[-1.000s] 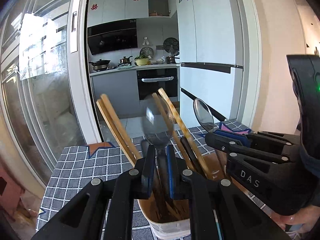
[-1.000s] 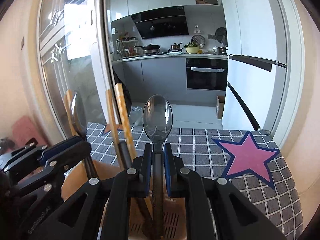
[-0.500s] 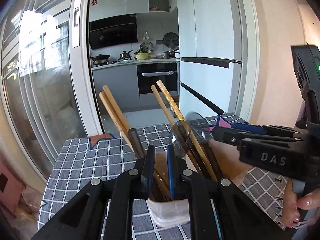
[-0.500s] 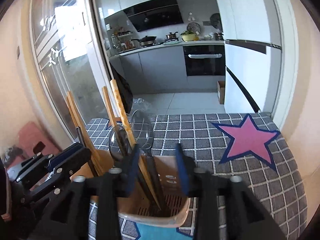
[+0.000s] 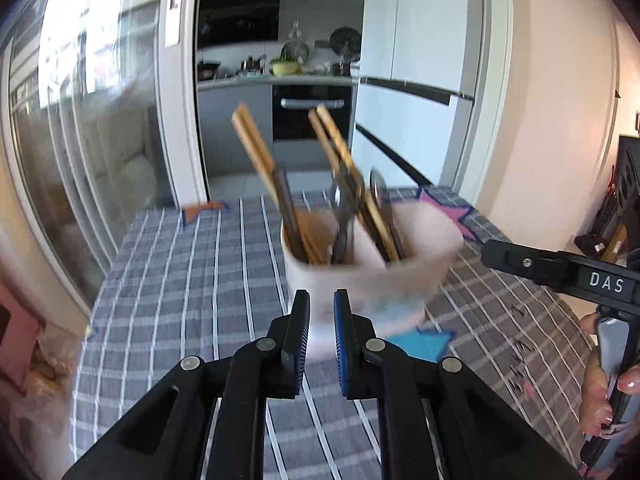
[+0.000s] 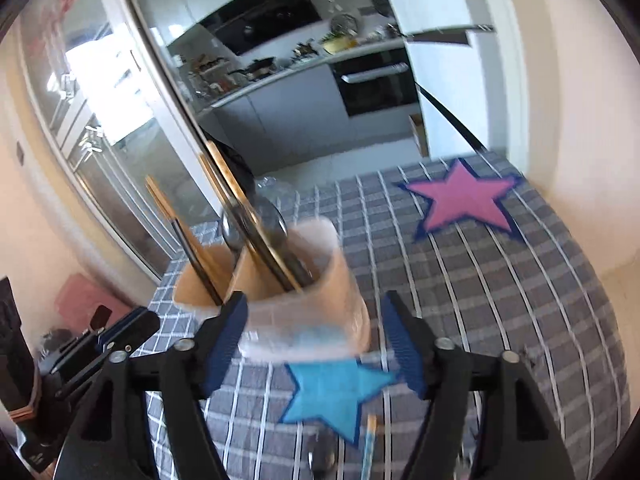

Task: Organize utensils
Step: 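Move both tools back over the blue-dotted chopstick and black spoon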

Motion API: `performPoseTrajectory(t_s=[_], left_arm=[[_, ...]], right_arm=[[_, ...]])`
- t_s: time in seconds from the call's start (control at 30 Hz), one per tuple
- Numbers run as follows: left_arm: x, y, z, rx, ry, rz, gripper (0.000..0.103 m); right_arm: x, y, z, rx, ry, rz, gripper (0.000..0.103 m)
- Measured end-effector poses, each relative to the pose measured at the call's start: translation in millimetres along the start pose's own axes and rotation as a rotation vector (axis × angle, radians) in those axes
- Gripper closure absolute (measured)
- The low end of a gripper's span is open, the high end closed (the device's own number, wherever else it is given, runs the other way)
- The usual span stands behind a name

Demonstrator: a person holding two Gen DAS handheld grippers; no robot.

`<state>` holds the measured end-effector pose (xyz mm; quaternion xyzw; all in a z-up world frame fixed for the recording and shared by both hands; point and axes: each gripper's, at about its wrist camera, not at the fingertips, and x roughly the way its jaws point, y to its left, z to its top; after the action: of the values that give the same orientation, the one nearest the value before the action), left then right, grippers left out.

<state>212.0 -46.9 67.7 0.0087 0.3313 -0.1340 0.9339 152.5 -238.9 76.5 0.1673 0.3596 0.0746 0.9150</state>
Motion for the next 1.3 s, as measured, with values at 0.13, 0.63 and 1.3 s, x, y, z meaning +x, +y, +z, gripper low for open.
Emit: performPoseTrajectory(t_s=[0.13, 0.63, 1.3], left_arm=[[-9.9, 3.5, -26.0, -0.030, 0.050, -0.010, 0.059], [-37.1, -4.4, -93.0, -0.046, 0.173, -0.060, 0.000], [-50.4, -18.4, -148.8, -0.010, 0.292, -0.050, 0.000]], right_arm=[[-12.5, -10.8, -25.6, 0.047, 0.053, -0.028, 0.028], [-60.1, -35.9, -112.6, 0.168, 0.148, -0.117, 0.024], [-65.0, -33.0, -180.4, 0.149, 0.298, -0.208, 0.015]])
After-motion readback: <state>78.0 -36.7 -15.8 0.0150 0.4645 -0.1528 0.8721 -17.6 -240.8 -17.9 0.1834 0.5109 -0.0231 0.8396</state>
